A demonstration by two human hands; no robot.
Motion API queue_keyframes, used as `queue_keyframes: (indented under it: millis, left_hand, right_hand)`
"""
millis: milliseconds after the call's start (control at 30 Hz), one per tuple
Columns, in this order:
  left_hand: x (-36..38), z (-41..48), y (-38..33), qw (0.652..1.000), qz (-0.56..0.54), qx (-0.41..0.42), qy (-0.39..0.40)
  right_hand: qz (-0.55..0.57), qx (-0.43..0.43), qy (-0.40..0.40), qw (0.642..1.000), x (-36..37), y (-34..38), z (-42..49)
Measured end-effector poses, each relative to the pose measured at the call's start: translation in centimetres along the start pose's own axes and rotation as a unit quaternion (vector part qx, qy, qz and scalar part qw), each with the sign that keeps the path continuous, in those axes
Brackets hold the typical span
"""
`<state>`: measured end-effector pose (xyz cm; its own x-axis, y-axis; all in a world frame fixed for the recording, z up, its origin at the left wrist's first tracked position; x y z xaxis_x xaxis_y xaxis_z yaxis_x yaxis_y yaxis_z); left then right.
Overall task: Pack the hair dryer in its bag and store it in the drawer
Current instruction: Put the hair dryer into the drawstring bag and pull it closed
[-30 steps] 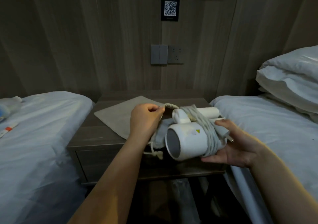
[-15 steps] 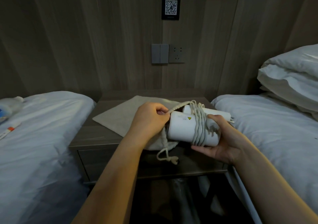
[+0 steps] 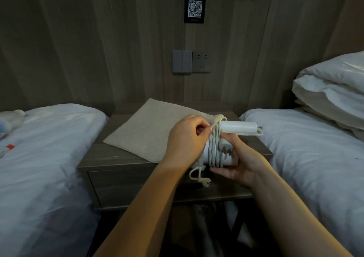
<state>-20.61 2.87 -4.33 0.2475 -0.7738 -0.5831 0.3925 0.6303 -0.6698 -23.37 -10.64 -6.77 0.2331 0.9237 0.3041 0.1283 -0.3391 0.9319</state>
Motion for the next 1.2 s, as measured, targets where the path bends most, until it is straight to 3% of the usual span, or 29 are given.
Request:
queue_keyframes:
  millis: [233, 467, 633, 900, 1200]
  left_hand:
    - [-1.5, -1.1, 1.3, 0.992, 0.119, -0.038, 0.012]
    - [-2.6, -3.4, 3.1, 0.98, 0.168, -0.109, -0.007]
    - [-2.3, -4.5, 4.7, 0.981, 0.119, -0.155, -0.007]
    - [-2.7, -3.6, 5.9, 0.991, 0.104, -0.073, -0.037]
    - [-3.2, -3.2, 6.3, 0.995, 0.047, -0.064, -0.055]
  right_hand:
    - [0.083, 0.023, -0.062, 0.994, 2.3, 0.2, -0.4]
    - [0.054, 0.037, -0.089, 0.994, 5.2, 1.0, 0.1]
    - [0.064, 0.05, -0.089, 0.993, 6.4, 0.8, 0.6]
    - [-0.06, 0.099, -0.084, 0.99, 5.7, 0.6, 1.5]
    - [-0.067, 0.091, -0.042, 0.993, 5.1, 0.9, 1.3]
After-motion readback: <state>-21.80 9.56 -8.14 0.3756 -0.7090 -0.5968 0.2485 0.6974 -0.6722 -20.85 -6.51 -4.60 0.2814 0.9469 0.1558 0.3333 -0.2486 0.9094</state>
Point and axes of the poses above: each hand's wrist, its own z-axis towards the middle knuckle, its own x-axis out of the palm, y = z × x, the point moved 1 cm from there along z, towards the middle knuckle, and after that the axes turned 12 degrees about -x, right-handed, at the moved point
